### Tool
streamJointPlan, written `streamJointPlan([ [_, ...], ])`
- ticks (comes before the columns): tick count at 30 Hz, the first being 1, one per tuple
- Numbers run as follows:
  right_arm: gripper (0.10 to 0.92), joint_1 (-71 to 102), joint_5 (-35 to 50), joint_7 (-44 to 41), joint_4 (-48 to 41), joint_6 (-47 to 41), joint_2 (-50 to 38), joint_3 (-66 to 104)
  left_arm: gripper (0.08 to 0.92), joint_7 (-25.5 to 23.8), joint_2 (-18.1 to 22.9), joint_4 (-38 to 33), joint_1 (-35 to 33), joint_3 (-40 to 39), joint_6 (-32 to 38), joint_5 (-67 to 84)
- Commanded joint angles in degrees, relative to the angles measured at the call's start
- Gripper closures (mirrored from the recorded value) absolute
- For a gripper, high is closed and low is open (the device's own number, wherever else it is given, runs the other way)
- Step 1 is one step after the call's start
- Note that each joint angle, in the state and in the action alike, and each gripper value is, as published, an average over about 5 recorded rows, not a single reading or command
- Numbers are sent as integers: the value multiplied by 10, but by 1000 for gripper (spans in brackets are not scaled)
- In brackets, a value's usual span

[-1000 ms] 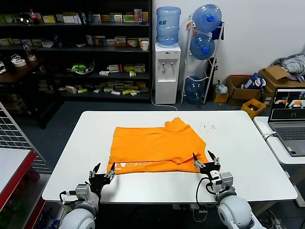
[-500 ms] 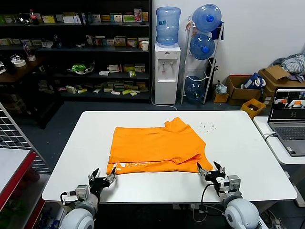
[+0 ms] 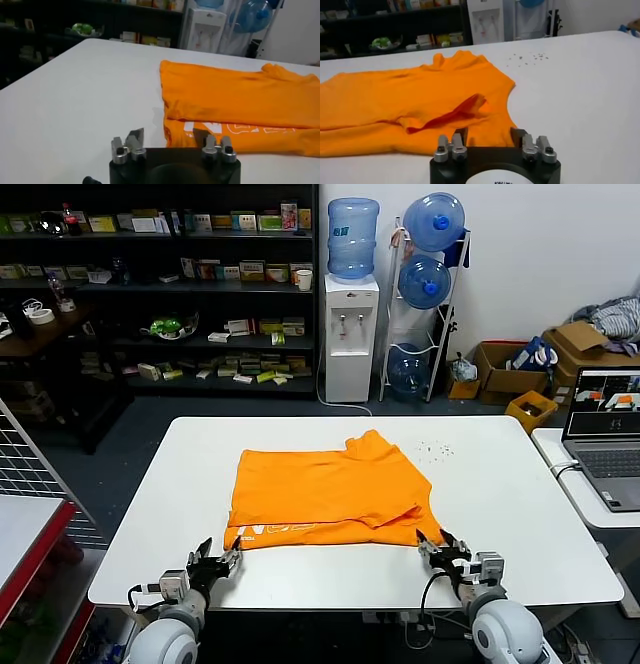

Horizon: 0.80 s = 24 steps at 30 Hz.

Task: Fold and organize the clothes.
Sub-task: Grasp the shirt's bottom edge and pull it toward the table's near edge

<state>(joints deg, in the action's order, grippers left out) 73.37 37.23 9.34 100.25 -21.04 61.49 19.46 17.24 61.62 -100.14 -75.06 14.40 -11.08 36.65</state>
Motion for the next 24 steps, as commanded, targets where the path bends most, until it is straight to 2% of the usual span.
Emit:
streamJointPlan([
  [1,584,1,8,2,-1,-8,0,1,420,-3,0,4,3,0,-1,2],
  [12,885,6,12,12,5,-3,-3,4,766,-6,3,1,2,-5,0,1],
  [18,902,15,16,17,17,3,-7,7,904,-4,0,-8,0,-3,1,2],
  [24,902,42,22,29,59,-1,-17,15,910,7,-11,-43,-12,0,0,12],
])
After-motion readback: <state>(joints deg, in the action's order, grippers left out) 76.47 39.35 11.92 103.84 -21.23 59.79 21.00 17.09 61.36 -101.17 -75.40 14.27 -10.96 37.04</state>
